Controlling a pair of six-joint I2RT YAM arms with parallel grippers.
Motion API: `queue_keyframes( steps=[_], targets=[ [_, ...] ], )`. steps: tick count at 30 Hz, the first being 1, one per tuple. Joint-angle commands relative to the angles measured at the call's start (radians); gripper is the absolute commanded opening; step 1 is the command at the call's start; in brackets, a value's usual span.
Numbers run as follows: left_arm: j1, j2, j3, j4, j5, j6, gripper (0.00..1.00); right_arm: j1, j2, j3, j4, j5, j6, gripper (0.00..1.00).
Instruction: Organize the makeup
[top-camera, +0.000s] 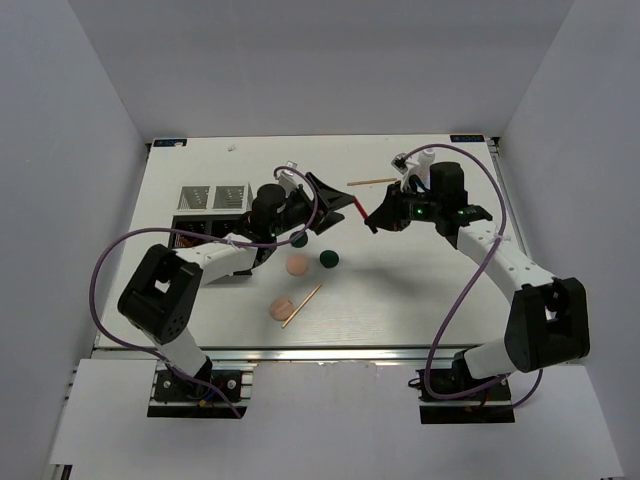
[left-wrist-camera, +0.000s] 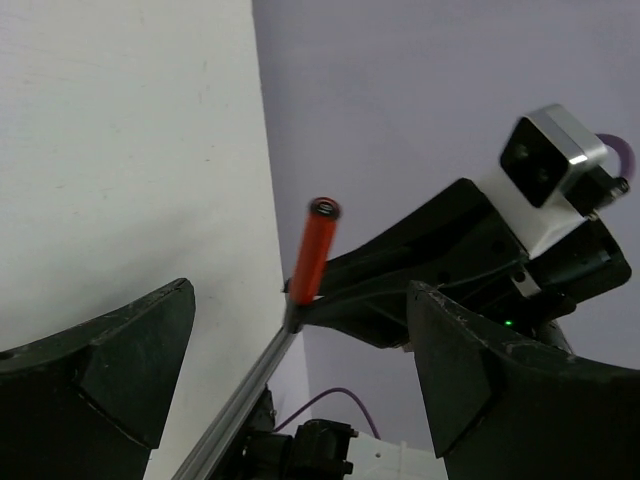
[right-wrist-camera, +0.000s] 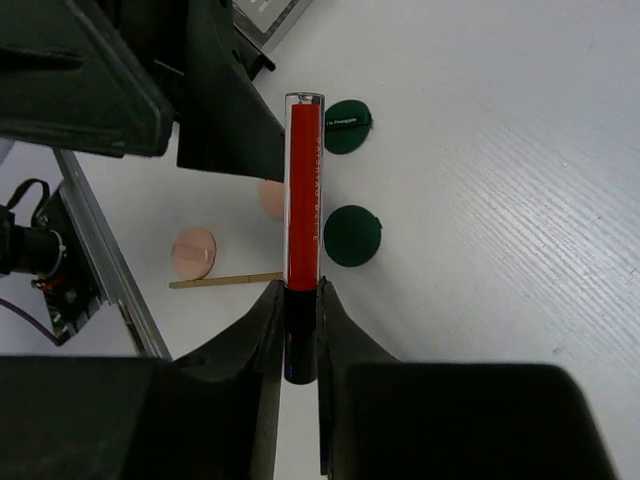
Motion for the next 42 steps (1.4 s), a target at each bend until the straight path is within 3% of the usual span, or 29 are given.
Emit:
queue_keyframes(
  steps=[1,6,14,23,32,33,35,37,40,42],
  targets=[
    [-0.025,0.001,0.049,0.092,0.011,-0.023,0.93,0.019,0.011,0.007,0.07,0.068,0.148,0.0],
    [-0.045,0.006,0.057,0.042,-0.038,0.015,0.87,0.038,0.026,0.035,0.061,0.058,0.148,0.0],
    [-0.084,0.043,0.132,-0.091,-0.091,0.09,0.61,0.073,0.031,0.038,0.084,0.054,0.171,0.0],
    [-0.094,0.052,0.176,-0.191,-0.148,0.156,0.47,0.075,0.008,0.02,0.081,0.043,0.171,0.0],
    [-0.094,0.015,0.201,-0.259,-0.2,0.241,0.1,0.076,-0.002,-0.003,0.091,0.048,0.174,0.01],
    [-0.094,-0.005,0.203,-0.277,-0.211,0.256,0.08,0.076,0.0,-0.005,0.091,0.048,0.179,0.05],
    [-0.096,-0.025,0.209,-0.328,-0.245,0.302,0.0,0.075,0.005,-0.003,0.091,0.043,0.182,0.32],
    [-0.094,-0.063,0.21,-0.366,-0.292,0.336,0.0,0.076,0.008,0.001,0.091,0.042,0.185,0.56],
    [-0.081,-0.133,0.213,-0.47,-0.358,0.406,0.0,0.075,0.006,0.007,0.084,0.04,0.16,0.7],
    [-0.062,-0.184,0.203,-0.556,-0.461,0.468,0.0,0.073,0.003,0.012,0.071,0.04,0.139,0.71]
  ],
)
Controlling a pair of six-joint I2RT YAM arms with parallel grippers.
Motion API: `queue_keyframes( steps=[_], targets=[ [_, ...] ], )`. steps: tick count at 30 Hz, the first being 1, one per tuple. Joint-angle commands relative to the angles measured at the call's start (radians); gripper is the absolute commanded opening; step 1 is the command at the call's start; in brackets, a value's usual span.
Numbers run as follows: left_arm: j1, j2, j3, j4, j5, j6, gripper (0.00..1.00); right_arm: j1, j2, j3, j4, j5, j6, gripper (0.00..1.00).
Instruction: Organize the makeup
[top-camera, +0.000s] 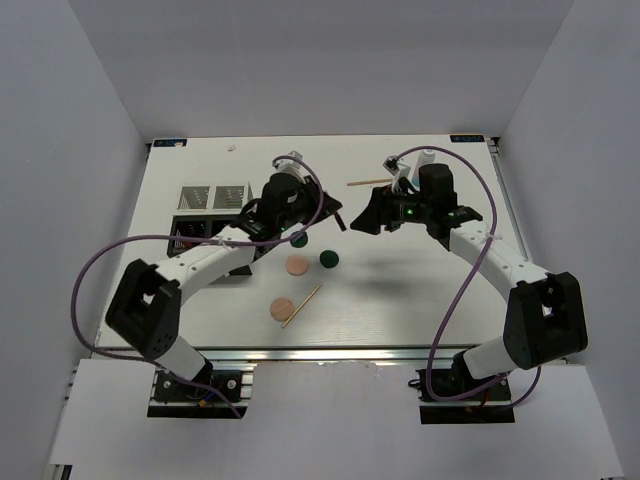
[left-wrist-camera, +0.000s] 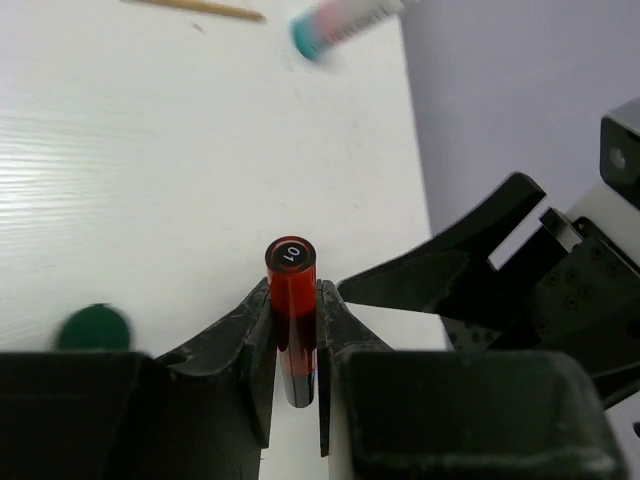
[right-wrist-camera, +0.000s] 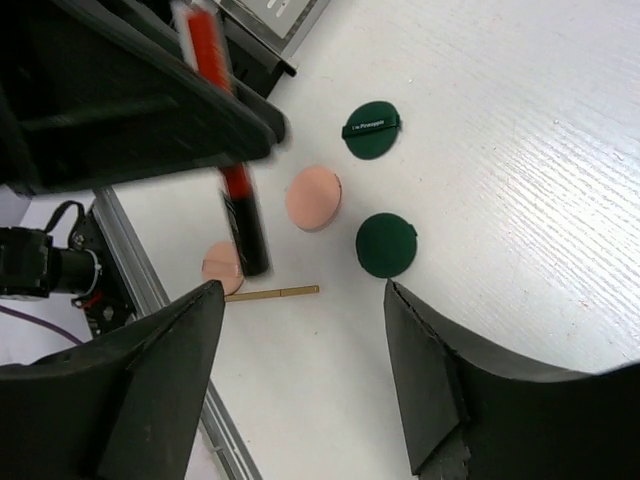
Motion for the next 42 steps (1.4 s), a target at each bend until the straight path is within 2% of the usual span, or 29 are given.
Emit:
queue_keyframes(
  steps=[1,3,4,5,6,9,14,17,21,27,29,30,31,36,38,39,40,42],
  targets=[
    [0.048,-0.179,0.023,-0.209,-0.19,0.162,0.0,-0.003,-0.03,0.014,0.005,-0.021,-0.05,0.7],
    [0.074,-0.241,0.011,-0.281,-0.329,0.224,0.0,-0.003,-0.036,0.011,-0.01,-0.026,-0.081,0.67],
    [0.092,-0.3,0.008,-0.355,-0.386,0.296,0.0,-0.003,-0.038,0.008,-0.015,-0.046,-0.092,0.45],
    [0.097,-0.328,0.003,-0.39,-0.515,0.339,0.0,-0.003,-0.038,0.001,-0.02,-0.06,-0.121,0.18],
    [0.1,-0.353,-0.001,-0.426,-0.587,0.379,0.0,-0.001,-0.038,0.0,-0.029,-0.064,-0.132,0.0],
    [0.144,-0.456,-0.061,-0.515,-0.804,0.473,0.0,-0.003,-0.042,-0.023,-0.026,-0.087,-0.155,0.0],
    [0.268,-0.607,-0.234,-0.412,-0.938,0.601,0.0,-0.001,-0.036,-0.031,-0.026,-0.092,-0.167,0.0],
    [0.359,-0.638,-0.32,-0.33,-0.925,0.666,0.0,-0.001,-0.024,-0.019,-0.041,-0.086,-0.183,0.0],
    [0.48,-0.602,-0.372,-0.236,-0.867,0.706,0.0,-0.001,-0.004,-0.003,-0.058,-0.086,-0.196,0.0],
    [0.551,-0.481,-0.353,-0.141,-0.776,0.734,0.0,-0.001,0.014,0.015,-0.107,-0.106,-0.242,0.0],
    [0.552,-0.441,-0.35,-0.128,-0.759,0.724,0.0,-0.001,0.017,0.012,-0.113,-0.118,-0.285,0.08],
    [0.552,-0.433,-0.353,-0.124,-0.75,0.72,0.0,-0.003,0.02,0.014,-0.119,-0.126,-0.301,0.19],
    [0.552,-0.428,-0.354,-0.124,-0.742,0.706,0.0,-0.001,0.024,0.015,-0.131,-0.145,-0.32,0.23],
    [0.552,-0.419,-0.368,-0.076,-0.713,0.686,0.0,0.002,0.059,0.023,-0.17,-0.146,-0.423,0.34],
    [0.554,-0.41,-0.363,-0.085,-0.705,0.677,0.1,0.013,0.088,0.021,-0.176,-0.109,-0.454,0.4],
    [0.552,-0.41,-0.365,-0.095,-0.698,0.672,0.19,0.028,0.1,0.026,-0.178,-0.088,-0.48,0.46],
    [0.552,-0.414,-0.368,-0.098,-0.693,0.662,0.33,0.04,0.118,0.03,-0.181,-0.021,-0.494,0.48],
    [0.552,-0.428,-0.372,-0.104,-0.682,0.649,0.51,0.082,0.186,0.073,-0.214,0.072,-0.52,0.5]
  ],
)
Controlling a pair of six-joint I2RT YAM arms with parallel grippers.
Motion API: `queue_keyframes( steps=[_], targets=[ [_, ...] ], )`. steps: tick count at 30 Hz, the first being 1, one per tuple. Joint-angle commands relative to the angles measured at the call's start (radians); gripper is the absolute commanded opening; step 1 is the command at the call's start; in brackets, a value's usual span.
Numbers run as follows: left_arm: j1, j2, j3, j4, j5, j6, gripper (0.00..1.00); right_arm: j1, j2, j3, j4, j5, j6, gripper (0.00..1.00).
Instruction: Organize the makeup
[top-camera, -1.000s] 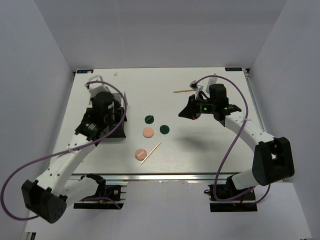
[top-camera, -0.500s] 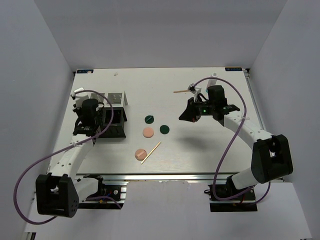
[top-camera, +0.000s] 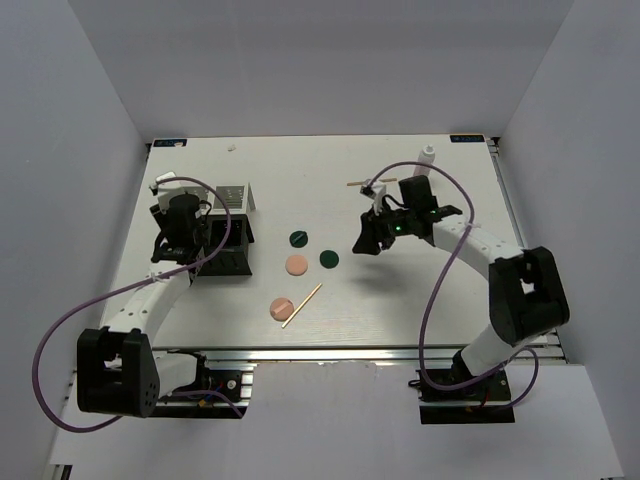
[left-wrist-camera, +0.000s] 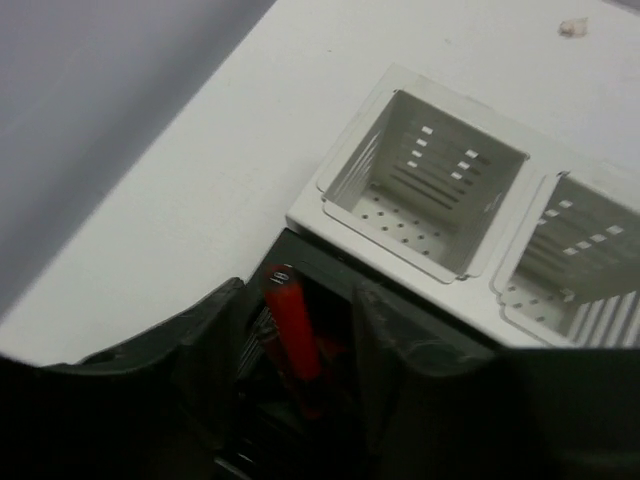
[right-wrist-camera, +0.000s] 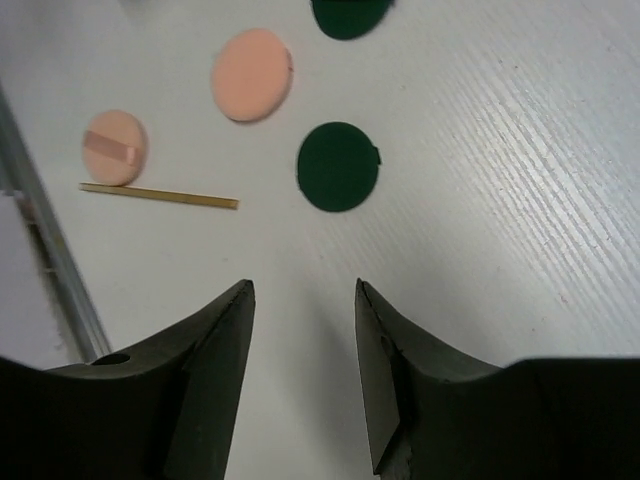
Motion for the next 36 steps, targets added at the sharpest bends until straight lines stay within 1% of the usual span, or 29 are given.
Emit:
queue_keyframes(
  steps=[1,2,5,8,10,11,14,18,23,25,28,29,31,32,36],
  targets=[
    [0.004,-0.036,-0.001,0.006,0.036,-0.047,0.6,0.065,0.087,0.081,-0.05,0.192,-0.092,0.51],
    [0.004,-0.047,-0.003,0.006,0.044,-0.052,0.71,0.074,0.133,0.095,-0.054,0.223,-0.095,0.51],
    [0.005,-0.096,0.014,-0.042,0.074,-0.075,0.8,0.106,0.202,0.129,-0.037,0.292,-0.086,0.51],
    [0.004,-0.149,0.051,-0.1,0.155,-0.097,0.84,0.141,0.265,0.169,-0.022,0.339,-0.069,0.5],
    [0.004,-0.188,0.077,-0.154,0.207,-0.115,0.85,0.166,0.312,0.206,-0.017,0.379,-0.044,0.5],
    [0.004,-0.2,0.103,-0.171,0.276,-0.12,0.86,0.174,0.328,0.218,-0.017,0.389,-0.037,0.5],
    [0.004,-0.252,0.143,-0.223,0.384,-0.149,0.91,0.189,0.375,0.258,-0.028,0.393,-0.007,0.5],
    [0.004,-0.327,0.151,-0.251,0.435,-0.208,0.98,0.203,0.403,0.272,-0.03,0.367,0.033,0.49],
    [0.004,-0.377,0.162,-0.286,0.465,-0.239,0.98,0.226,0.435,0.276,-0.027,0.372,0.062,0.48],
    [0.004,-0.383,0.171,-0.306,0.488,-0.259,0.98,0.241,0.452,0.282,-0.034,0.384,0.067,0.46],
    [0.004,-0.395,0.171,-0.318,0.513,-0.29,0.98,0.258,0.475,0.289,-0.056,0.383,0.072,0.4],
    [0.004,-0.398,0.168,-0.32,0.521,-0.299,0.98,0.264,0.48,0.292,-0.065,0.378,0.072,0.33],
    [0.004,-0.415,0.154,-0.318,0.541,-0.313,0.98,0.267,0.484,0.284,-0.085,0.37,0.066,0.26],
    [0.004,-0.421,0.149,-0.321,0.544,-0.319,0.98,0.267,0.484,0.279,-0.089,0.37,0.063,0.18],
    [0.004,-0.461,0.123,-0.33,0.553,-0.342,0.98,0.266,0.449,0.237,-0.093,0.358,0.023,0.04]
  ],
)
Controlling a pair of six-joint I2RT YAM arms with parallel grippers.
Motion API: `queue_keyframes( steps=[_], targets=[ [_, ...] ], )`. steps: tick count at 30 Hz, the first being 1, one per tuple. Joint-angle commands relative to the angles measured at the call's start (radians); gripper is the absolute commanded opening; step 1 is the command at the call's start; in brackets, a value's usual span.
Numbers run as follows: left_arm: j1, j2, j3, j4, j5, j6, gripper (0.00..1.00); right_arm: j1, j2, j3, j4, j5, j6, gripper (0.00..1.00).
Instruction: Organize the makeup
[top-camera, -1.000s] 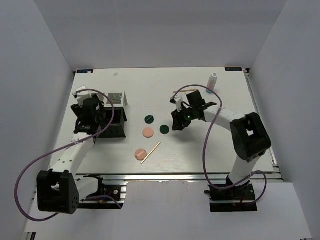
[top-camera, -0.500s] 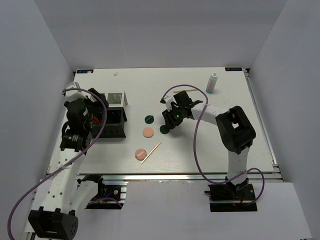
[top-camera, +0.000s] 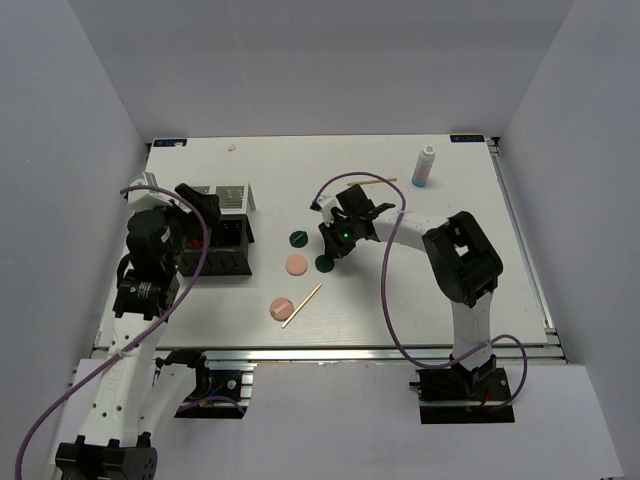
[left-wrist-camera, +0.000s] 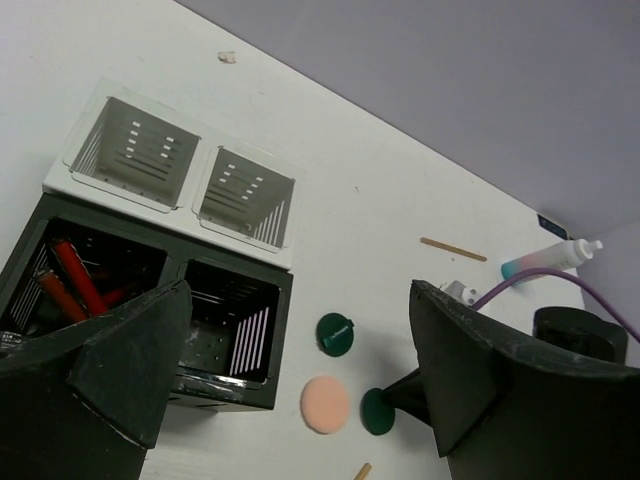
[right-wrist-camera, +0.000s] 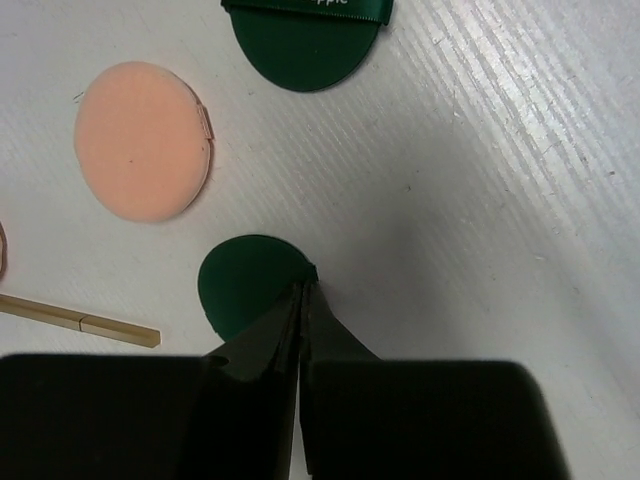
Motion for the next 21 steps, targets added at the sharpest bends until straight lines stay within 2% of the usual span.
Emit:
queue_keyframes(
  steps=[1,7,14,21],
  targets=[
    [0.004,-0.048,-0.026,-0.014,0.041,-0.037,0.98,0.005,-0.003,-0.055,-0.075,-0.007,-0.049,0.0],
    [0.004,-0.106,-0.116,-0.011,0.112,-0.13,0.98,-0.007,-0.133,-0.024,-0.021,-0.104,-0.098,0.0],
    [0.004,-0.192,-0.15,-0.034,0.092,-0.15,0.98,0.028,-0.144,0.172,0.04,-0.23,-0.016,0.0],
    [0.004,-0.197,-0.104,-0.066,0.072,-0.135,0.98,0.172,0.041,0.58,0.115,-0.193,0.127,0.0]
  ],
)
